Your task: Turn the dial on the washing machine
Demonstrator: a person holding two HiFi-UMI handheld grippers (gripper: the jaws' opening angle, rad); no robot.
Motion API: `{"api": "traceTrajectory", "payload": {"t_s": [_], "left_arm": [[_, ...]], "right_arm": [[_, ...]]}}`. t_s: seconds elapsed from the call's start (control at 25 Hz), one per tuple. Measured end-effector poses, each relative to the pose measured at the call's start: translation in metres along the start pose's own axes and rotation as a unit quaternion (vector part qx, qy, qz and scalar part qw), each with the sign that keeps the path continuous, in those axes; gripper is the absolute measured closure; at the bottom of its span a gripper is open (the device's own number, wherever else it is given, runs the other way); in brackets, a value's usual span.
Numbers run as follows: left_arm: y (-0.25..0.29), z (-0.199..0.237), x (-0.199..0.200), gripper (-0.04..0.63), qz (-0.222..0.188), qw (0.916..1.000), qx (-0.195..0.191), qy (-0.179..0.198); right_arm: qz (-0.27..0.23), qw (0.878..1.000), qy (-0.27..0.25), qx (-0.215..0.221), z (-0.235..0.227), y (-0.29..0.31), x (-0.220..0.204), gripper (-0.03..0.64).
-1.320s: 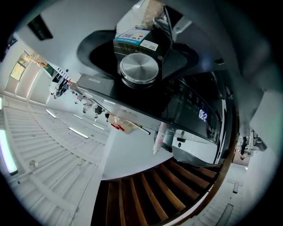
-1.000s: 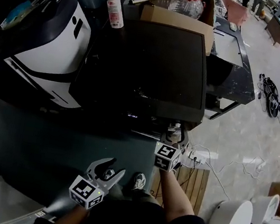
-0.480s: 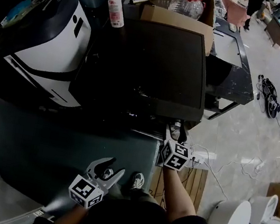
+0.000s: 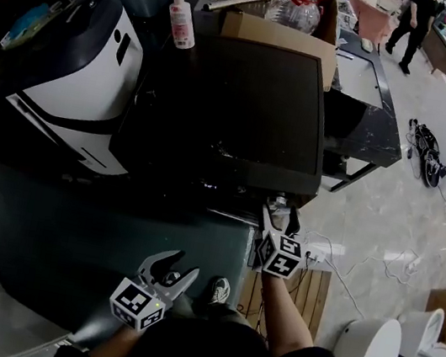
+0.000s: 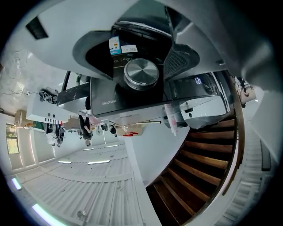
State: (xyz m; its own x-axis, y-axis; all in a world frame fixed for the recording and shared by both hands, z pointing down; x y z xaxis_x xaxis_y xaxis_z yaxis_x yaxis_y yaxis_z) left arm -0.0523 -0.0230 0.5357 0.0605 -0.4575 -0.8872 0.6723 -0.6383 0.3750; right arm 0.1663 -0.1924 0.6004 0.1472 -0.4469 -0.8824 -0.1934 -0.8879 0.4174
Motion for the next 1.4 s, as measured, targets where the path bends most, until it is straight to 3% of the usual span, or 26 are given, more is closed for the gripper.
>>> {"api": "traceTrajectory", "payload": {"t_s": [0.2, 0.88, 1.28, 1.4], "left_arm": [[0.006, 0.008, 0.016, 0.407, -0.01, 0.9999, -0.011, 0.005], [-0.007, 0.032, 0.066, 0.468, -0.039, 0.9926, -0.089, 0.073], [-0.04, 0.055, 0.083, 0.584, -0.069, 0.9885, -0.1, 0.09], [-0.05, 0.063, 0.084, 0.584, -0.074, 0.9876, -0.102, 0.093]], "right_arm": [[-0.02, 1.0, -0.01, 0.0, 0.003, -0.021, 0.015, 0.32], [-0.105, 0.994, -0.012, -0.009, 0.071, -0.115, 0.065, 0.613], [-0.133, 0.991, 0.002, 0.002, 0.127, -0.159, 0.075, 0.615], [-0.139, 0.99, 0.006, 0.004, 0.142, -0.169, 0.074, 0.615]]}}
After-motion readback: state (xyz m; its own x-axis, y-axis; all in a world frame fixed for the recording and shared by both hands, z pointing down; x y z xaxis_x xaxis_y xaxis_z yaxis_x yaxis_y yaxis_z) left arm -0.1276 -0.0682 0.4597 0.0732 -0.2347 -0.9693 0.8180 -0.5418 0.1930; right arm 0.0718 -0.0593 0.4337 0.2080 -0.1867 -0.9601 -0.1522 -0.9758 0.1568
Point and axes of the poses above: the fingertips, and each gripper's own axes: y forward along the fingers, z to its left, x out of its top, the point moved 3 cm from there along -y, backward along the fingers, and after that the axes turned 1 degree about y, right-handed, at the moved point
